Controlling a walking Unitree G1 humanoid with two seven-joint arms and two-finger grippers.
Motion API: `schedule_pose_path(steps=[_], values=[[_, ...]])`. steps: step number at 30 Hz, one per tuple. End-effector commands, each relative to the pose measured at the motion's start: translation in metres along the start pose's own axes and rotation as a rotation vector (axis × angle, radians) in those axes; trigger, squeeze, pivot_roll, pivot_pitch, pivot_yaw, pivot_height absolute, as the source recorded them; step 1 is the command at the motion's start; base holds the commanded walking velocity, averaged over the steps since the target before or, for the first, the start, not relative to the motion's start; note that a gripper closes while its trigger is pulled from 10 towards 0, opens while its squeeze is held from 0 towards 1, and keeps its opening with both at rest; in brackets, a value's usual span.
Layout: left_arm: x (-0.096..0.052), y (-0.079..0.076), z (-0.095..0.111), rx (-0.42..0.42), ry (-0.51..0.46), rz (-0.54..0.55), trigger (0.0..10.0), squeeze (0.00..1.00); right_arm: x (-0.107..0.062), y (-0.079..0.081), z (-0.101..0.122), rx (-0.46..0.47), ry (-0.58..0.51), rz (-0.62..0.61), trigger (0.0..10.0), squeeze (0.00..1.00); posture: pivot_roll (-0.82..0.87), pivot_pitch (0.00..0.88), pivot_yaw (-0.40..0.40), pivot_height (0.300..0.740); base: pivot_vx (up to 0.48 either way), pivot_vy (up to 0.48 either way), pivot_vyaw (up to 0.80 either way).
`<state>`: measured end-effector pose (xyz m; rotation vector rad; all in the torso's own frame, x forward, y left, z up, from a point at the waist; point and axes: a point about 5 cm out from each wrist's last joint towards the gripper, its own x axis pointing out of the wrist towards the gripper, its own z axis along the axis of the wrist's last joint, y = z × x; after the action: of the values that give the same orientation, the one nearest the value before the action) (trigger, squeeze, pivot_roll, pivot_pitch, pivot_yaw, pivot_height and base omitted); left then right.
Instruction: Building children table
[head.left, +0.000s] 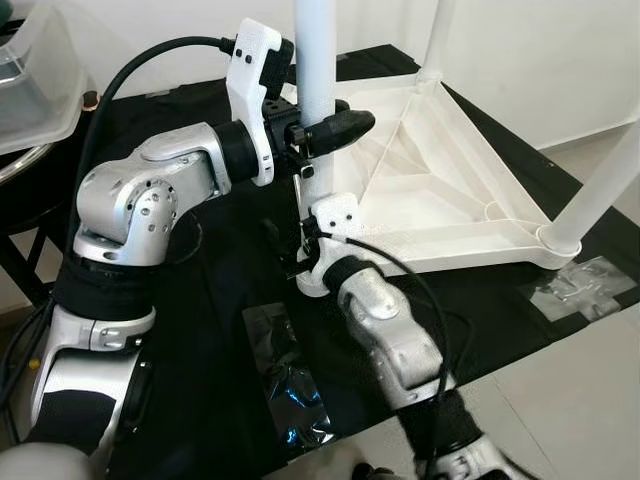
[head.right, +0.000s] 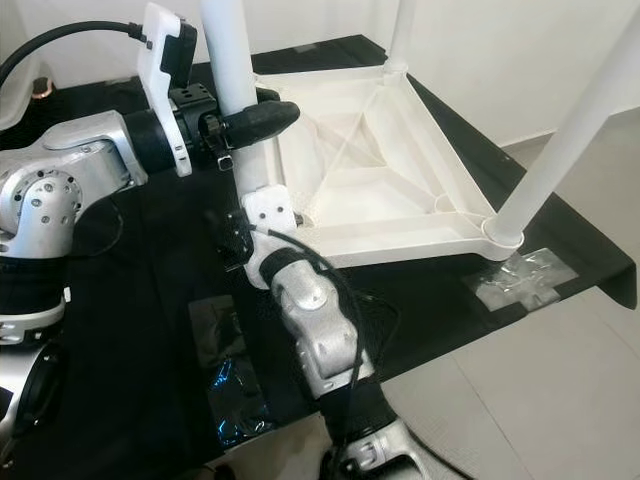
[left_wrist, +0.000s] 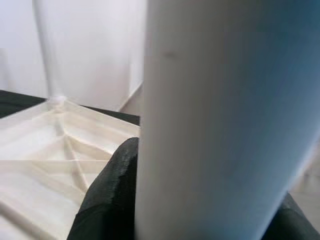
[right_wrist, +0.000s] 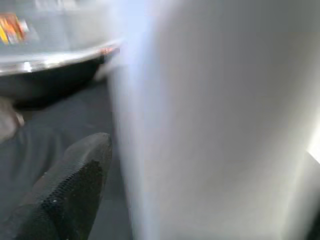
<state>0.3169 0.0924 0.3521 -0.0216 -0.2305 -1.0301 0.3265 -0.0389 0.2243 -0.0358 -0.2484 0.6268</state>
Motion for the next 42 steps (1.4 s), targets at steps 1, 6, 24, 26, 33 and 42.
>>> schedule_pose_path(steps=[1,6,24,26,33,42], values=[[0.004,-0.01,-0.009,-0.037,0.032,-0.064,0.0,0.0,0.004,0.001,0.021,-0.003,-0.095,0.082,10.0,1.0,0.09,0.171,0.014,0.74,0.0,0.0,0.0],[0.005,-0.014,-0.012,-0.038,0.038,-0.073,0.0,0.0,0.005,-0.025,0.042,-0.052,-0.109,0.263,10.0,1.0,0.09,0.171,0.013,0.74,0.0,0.0,0.0],[0.006,-0.018,-0.011,-0.042,0.041,-0.088,0.0,0.0,0.0,-0.066,0.047,-0.19,0.037,0.69,10.0,0.0,0.1,0.186,0.021,0.74,0.0,0.0,0.0],[0.006,-0.018,-0.011,-0.042,0.041,-0.089,0.0,0.0,0.0,-0.066,0.047,-0.19,0.034,0.694,10.0,0.0,0.1,0.186,0.022,0.74,0.0,0.0,0.0],[0.007,-0.019,-0.01,-0.043,0.043,-0.094,0.0,0.0,0.004,-0.062,0.039,-0.157,0.007,0.749,0.0,0.0,0.11,0.192,0.024,0.74,0.0,0.0,0.0],[0.007,-0.018,-0.009,-0.043,0.047,-0.095,0.0,0.0,0.007,-0.054,0.03,-0.126,-0.008,0.779,0.0,0.0,0.12,0.197,0.026,0.74,0.0,0.0,0.0]])
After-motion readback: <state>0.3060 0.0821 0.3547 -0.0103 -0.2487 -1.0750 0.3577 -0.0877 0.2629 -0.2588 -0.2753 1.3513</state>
